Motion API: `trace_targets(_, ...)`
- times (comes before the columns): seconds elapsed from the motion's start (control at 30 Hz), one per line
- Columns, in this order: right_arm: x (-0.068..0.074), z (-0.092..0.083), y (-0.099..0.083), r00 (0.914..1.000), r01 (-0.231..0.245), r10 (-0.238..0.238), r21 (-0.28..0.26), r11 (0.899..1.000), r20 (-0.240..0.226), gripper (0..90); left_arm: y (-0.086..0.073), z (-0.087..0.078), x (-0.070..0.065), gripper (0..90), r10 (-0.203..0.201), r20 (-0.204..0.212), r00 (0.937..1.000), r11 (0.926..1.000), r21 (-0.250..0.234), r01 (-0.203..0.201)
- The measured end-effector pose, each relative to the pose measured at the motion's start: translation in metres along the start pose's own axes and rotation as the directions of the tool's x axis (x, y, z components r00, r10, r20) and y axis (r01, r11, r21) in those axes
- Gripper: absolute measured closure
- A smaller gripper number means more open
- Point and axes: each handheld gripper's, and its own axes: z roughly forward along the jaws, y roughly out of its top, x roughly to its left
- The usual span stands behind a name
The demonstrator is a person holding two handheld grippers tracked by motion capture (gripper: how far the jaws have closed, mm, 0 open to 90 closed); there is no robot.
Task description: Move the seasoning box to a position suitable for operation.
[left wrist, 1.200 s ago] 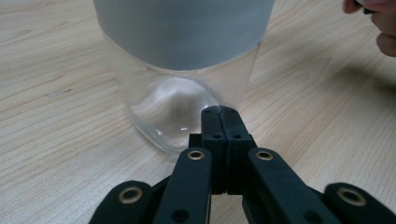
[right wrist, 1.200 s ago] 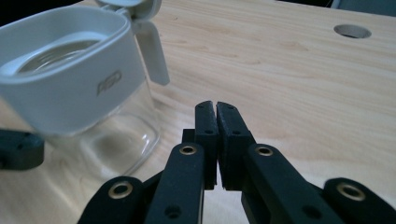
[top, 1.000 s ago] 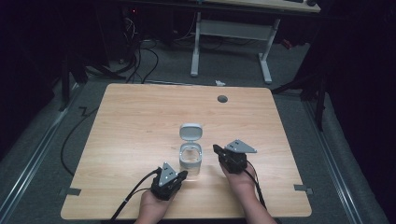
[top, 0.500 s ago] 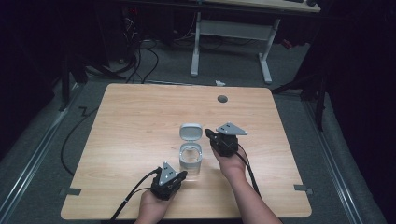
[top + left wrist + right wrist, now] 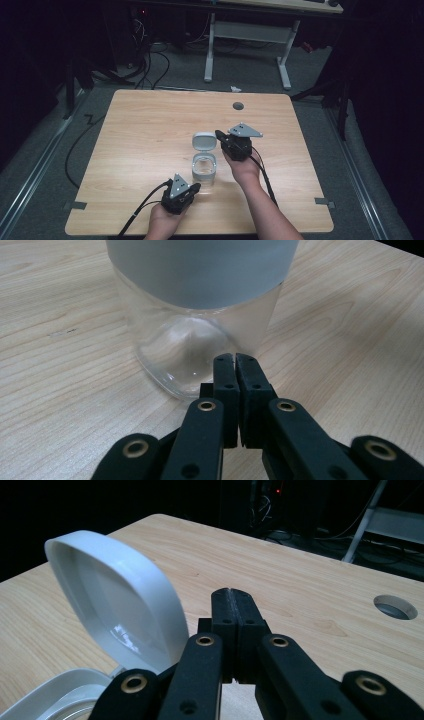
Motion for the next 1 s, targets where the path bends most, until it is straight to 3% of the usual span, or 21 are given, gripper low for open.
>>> trace_targets(0.2, 0.002, -0.003, 0.000, 0.9994, -0.003, 0.004, 0.009, 1.000, -0.033, 90.0, 0.000, 0.000, 0.000, 88.4, 0.005, 0.005, 1.0000, 1.0000, 0.003, -0.005)
trace_targets(0.6, 0.007, -0.008, -0.001, 0.9988, 0.016, -0.016, 0.003, 1.000, -0.046, 90.0, 0.000, -0.001, 0.000, 88.4, 0.004, 0.008, 1.0000, 1.0000, 0.005, -0.004)
trace_targets(1.0, 0.021, -0.024, -0.016, 0.9965, 0.044, -0.044, -0.007, 0.999, -0.071, 90.0, 0.000, -0.001, 0.000, 88.3, 0.008, 0.010, 0.9999, 1.0000, 0.001, -0.008)
